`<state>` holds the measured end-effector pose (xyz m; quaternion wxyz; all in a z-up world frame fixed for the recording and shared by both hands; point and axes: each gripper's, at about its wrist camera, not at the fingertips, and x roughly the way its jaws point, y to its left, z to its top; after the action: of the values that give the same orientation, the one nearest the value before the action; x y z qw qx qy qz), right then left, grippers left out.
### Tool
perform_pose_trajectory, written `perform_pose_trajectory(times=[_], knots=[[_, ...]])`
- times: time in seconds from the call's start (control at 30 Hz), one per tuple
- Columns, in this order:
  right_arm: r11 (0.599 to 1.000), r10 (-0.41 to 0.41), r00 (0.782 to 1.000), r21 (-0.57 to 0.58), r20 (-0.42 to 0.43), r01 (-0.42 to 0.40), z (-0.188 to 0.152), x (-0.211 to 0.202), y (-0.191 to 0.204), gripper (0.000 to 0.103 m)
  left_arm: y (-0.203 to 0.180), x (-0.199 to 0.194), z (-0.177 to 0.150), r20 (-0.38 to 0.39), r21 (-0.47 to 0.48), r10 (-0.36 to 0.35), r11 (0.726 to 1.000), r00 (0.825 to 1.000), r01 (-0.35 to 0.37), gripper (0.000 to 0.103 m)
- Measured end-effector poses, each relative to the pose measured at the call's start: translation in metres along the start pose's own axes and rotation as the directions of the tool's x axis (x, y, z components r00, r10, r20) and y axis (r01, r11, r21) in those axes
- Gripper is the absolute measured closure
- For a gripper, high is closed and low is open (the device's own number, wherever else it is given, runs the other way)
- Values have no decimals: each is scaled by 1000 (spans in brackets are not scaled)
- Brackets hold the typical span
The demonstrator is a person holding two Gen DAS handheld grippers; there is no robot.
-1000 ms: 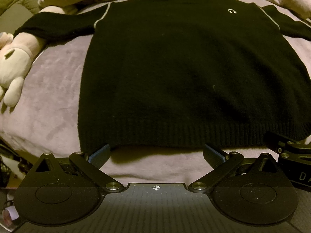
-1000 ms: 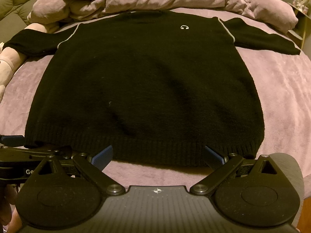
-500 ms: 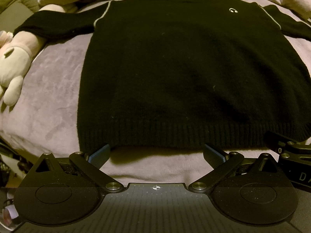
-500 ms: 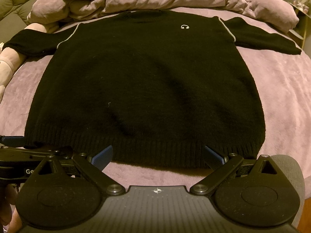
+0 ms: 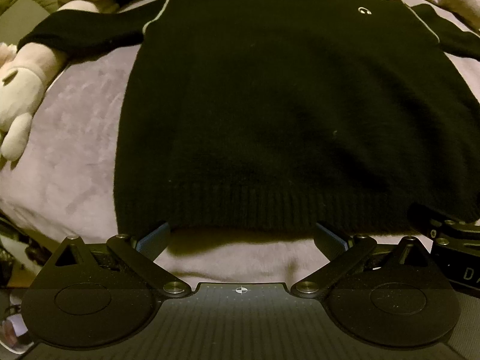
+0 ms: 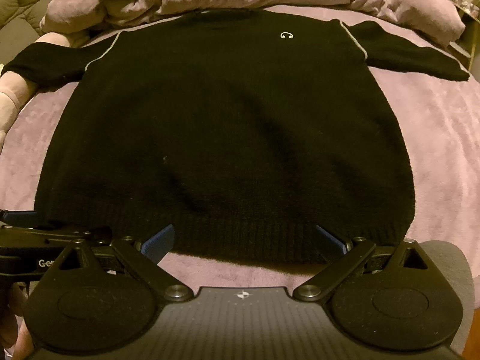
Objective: Fold small clothes
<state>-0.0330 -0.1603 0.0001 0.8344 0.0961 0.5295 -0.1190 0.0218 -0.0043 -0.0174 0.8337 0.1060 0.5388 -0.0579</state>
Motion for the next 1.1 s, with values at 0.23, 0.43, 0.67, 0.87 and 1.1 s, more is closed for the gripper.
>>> perform_pose_trajectory(times=[0.23,0.43,0.67,0.87,1.1], knots=[[1000,7,1000,-4,-18,-8,5,10,2,4,-2,9,3,-25,-3,3,1000,1000,-3,0],[1000,31,999,-2,-38,-31,7,22,-1,4,-3,17,9,-36,-9,3,1000,999,-3,0],[998,57,996,28,-76,-55,10,42,-11,4,-9,32,16,-61,-5,-8,1000,998,7,0],[980,167,986,109,3,-167,28,50,-44,4,-15,45,40,-46,-24,-19,1000,999,18,0],[873,98,924,414,369,-257,88,61,-165,4,-24,68,115,65,-143,18,990,998,-9,0]])
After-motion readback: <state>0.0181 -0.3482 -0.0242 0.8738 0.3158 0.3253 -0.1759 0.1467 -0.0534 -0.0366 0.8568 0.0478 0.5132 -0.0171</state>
